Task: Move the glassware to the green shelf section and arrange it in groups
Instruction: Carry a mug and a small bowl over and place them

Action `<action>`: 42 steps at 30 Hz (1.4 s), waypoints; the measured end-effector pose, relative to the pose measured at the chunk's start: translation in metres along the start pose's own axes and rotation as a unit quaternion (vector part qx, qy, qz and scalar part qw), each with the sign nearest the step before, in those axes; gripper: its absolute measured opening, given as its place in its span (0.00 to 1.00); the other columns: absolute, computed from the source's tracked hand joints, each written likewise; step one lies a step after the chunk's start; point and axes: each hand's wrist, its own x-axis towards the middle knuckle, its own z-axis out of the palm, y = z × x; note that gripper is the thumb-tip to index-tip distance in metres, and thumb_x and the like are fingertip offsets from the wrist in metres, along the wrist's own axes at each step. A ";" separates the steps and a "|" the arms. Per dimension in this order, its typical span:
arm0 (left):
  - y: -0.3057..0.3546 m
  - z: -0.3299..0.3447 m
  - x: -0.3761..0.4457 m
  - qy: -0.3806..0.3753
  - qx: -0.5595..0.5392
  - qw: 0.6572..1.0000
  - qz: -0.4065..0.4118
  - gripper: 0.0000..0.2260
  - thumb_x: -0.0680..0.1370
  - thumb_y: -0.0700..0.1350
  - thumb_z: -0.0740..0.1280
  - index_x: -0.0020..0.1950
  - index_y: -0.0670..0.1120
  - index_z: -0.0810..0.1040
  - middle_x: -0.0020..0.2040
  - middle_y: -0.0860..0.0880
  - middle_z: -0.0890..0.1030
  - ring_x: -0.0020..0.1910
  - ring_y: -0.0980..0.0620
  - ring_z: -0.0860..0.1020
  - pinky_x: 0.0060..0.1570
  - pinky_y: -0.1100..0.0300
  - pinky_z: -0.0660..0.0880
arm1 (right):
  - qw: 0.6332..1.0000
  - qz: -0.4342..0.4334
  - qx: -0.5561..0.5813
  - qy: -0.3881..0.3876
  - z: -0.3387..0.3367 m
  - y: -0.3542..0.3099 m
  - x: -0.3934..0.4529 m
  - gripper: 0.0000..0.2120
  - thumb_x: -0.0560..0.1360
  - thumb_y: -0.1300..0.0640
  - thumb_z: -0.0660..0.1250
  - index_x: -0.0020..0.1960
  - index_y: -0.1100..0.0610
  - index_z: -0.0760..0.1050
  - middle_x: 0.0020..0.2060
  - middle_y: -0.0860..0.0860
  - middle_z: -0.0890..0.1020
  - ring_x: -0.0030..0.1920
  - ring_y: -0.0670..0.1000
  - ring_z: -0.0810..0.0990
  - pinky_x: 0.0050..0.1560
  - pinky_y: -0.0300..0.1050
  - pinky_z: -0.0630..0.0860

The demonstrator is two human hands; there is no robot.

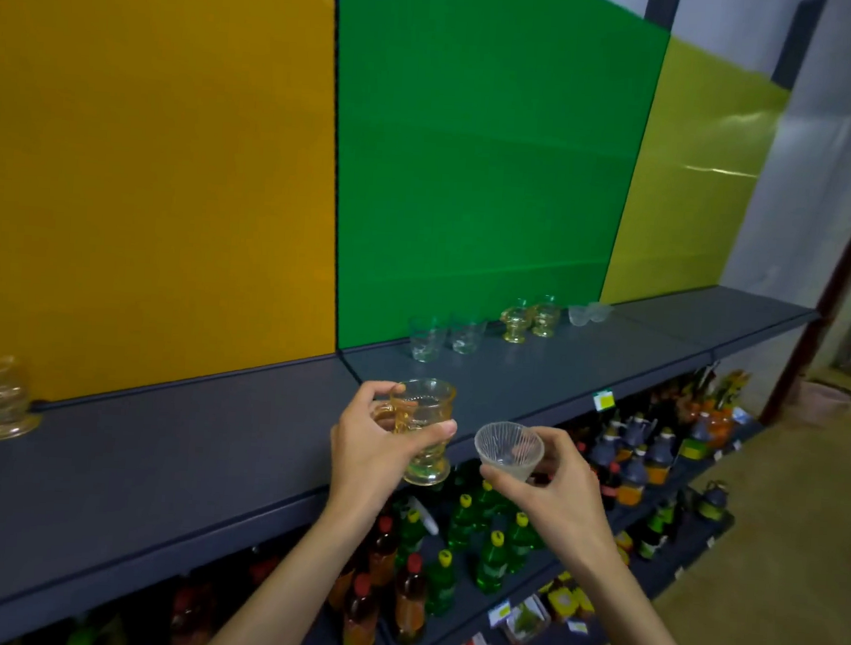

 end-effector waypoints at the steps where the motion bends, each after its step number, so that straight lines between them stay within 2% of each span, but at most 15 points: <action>1: 0.001 0.012 0.001 0.000 0.002 1.000 0.000 0.28 0.58 0.51 0.87 0.53 0.55 0.79 0.47 0.56 0.86 0.44 0.64 0.84 0.45 0.64 0.79 | 1.000 0.001 0.001 0.005 -0.010 0.007 0.006 0.25 0.61 0.46 0.83 0.52 0.45 0.75 0.47 0.42 0.84 0.46 0.38 0.81 0.45 0.40 0.78; 5: 0.004 0.068 0.011 -0.008 0.009 1.000 0.004 0.28 0.58 0.51 0.87 0.54 0.56 0.79 0.48 0.58 0.85 0.44 0.68 0.82 0.43 0.71 0.76 | 1.000 0.006 0.006 0.017 -0.050 0.039 0.033 0.24 0.60 0.47 0.83 0.52 0.45 0.76 0.46 0.41 0.85 0.46 0.40 0.83 0.47 0.45 0.80; 11: -0.003 0.162 0.044 -0.021 0.004 1.000 0.001 0.29 0.58 0.53 0.87 0.54 0.56 0.78 0.50 0.56 0.85 0.49 0.60 0.83 0.48 0.63 0.79 | 1.000 0.013 0.000 0.022 -0.097 0.090 0.085 0.24 0.61 0.50 0.84 0.52 0.46 0.76 0.45 0.43 0.85 0.44 0.40 0.83 0.45 0.45 0.81; 15: -0.009 0.227 0.080 -0.018 0.003 1.000 0.007 0.30 0.57 0.53 0.87 0.55 0.55 0.79 0.49 0.55 0.86 0.48 0.60 0.84 0.48 0.61 0.80 | 0.999 0.002 -0.009 0.031 -0.125 0.122 0.136 0.24 0.63 0.50 0.83 0.53 0.46 0.76 0.45 0.40 0.84 0.46 0.35 0.81 0.43 0.34 0.77; 19: -0.012 0.288 0.128 -0.002 0.003 1.000 -0.003 0.31 0.57 0.53 0.87 0.56 0.55 0.79 0.48 0.57 0.85 0.47 0.61 0.83 0.42 0.68 0.76 | 0.999 0.014 -0.026 0.014 -0.149 0.153 0.202 0.24 0.63 0.47 0.82 0.53 0.46 0.75 0.47 0.41 0.84 0.47 0.36 0.81 0.48 0.42 0.79; 23: -0.016 0.340 0.175 -0.004 0.013 1.000 -0.011 0.33 0.57 0.52 0.87 0.58 0.55 0.78 0.51 0.57 0.84 0.49 0.60 0.82 0.45 0.62 0.78 | 0.998 0.001 -0.055 0.012 -0.167 0.175 0.271 0.24 0.62 0.47 0.83 0.52 0.45 0.75 0.46 0.41 0.83 0.46 0.35 0.80 0.47 0.41 0.78; 26: -0.019 0.372 0.200 0.004 0.028 1.000 -0.007 0.33 0.57 0.52 0.87 0.58 0.54 0.78 0.53 0.56 0.83 0.49 0.58 0.81 0.44 0.63 0.76 | 0.998 -0.008 -0.058 0.012 -0.178 0.190 0.317 0.25 0.62 0.47 0.83 0.53 0.47 0.75 0.46 0.41 0.83 0.46 0.37 0.81 0.47 0.41 0.79; 30: -0.030 0.406 0.227 0.024 0.063 0.998 -0.017 0.33 0.56 0.54 0.86 0.58 0.54 0.78 0.54 0.55 0.82 0.50 0.56 0.80 0.51 0.56 0.79 | 0.999 -0.009 -0.050 0.007 -0.187 0.216 0.367 0.25 0.61 0.47 0.83 0.53 0.48 0.76 0.47 0.42 0.84 0.48 0.40 0.81 0.49 0.44 0.79; 32: -0.035 0.421 0.239 0.031 0.081 0.996 -0.020 0.33 0.57 0.54 0.86 0.58 0.53 0.78 0.53 0.56 0.82 0.48 0.58 0.80 0.51 0.54 0.80 | 0.999 -0.006 -0.039 -0.004 -0.189 0.231 0.390 0.25 0.61 0.47 0.83 0.53 0.47 0.76 0.47 0.42 0.83 0.49 0.40 0.81 0.49 0.43 0.78; 36: -0.045 0.450 0.259 0.049 0.115 0.992 -0.025 0.33 0.58 0.54 0.86 0.59 0.52 0.79 0.51 0.57 0.81 0.47 0.58 0.79 0.48 0.59 0.77 | 0.999 -0.003 -0.024 -0.031 -0.192 0.263 0.438 0.24 0.61 0.47 0.83 0.52 0.45 0.75 0.47 0.41 0.82 0.50 0.39 0.80 0.49 0.41 0.76; 39: -0.054 0.475 0.273 0.077 0.140 0.987 -0.033 0.33 0.57 0.55 0.86 0.59 0.52 0.79 0.53 0.55 0.82 0.50 0.54 0.81 0.50 0.58 0.78 | 0.998 -0.005 -0.015 -0.059 -0.192 0.287 0.477 0.26 0.61 0.47 0.83 0.53 0.47 0.75 0.47 0.40 0.82 0.50 0.39 0.80 0.48 0.40 0.75; 42: -0.061 0.500 0.287 0.107 0.160 0.980 -0.050 0.34 0.57 0.56 0.86 0.59 0.52 0.80 0.53 0.54 0.83 0.51 0.54 0.81 0.49 0.59 0.77 | 0.996 -0.011 -0.009 -0.090 -0.195 0.308 0.513 0.27 0.60 0.47 0.84 0.54 0.48 0.75 0.46 0.42 0.83 0.49 0.40 0.80 0.48 0.40 0.76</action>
